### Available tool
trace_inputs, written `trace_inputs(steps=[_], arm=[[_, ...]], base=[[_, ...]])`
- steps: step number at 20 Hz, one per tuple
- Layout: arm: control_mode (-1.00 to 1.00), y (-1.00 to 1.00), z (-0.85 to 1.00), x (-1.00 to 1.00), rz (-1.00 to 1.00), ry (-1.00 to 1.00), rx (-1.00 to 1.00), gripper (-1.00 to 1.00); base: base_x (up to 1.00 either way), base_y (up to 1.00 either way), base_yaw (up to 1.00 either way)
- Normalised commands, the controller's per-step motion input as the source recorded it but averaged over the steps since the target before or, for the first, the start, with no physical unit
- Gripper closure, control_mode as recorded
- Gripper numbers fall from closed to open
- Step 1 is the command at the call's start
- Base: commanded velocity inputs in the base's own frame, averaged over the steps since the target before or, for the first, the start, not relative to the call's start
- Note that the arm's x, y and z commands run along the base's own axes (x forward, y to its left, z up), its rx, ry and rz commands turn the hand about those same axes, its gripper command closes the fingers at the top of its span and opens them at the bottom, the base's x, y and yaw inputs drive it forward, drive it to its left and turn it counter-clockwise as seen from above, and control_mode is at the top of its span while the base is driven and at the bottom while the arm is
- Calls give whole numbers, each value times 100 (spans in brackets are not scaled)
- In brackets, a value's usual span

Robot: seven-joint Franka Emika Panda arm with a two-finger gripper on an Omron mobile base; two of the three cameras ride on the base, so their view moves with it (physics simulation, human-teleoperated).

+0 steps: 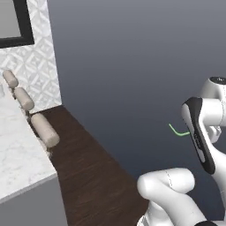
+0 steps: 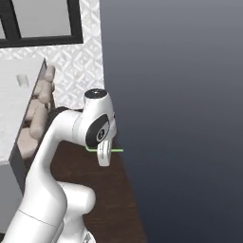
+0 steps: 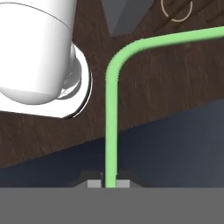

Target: Take a straw from the drawer in front and place it inside the glass cup on the dining counter.

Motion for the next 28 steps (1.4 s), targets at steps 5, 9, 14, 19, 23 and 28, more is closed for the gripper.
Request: trace_inputs(steps=[5,9,14,19,23,28], arm=[[100,0,0,0,0,0,0,100],[100,0,0,0,0,0,0,100],[100,0,0,0,0,0,0,100],[100,0,0,0,0,0,0,100],[100,0,0,0,0,0,0,100],[100,0,0,0,0,0,0,100]], base=[[100,-36,47],[100,-33,50],[100,-31,50],[100,-35,50],[90,-42,52],[64,-47,54]])
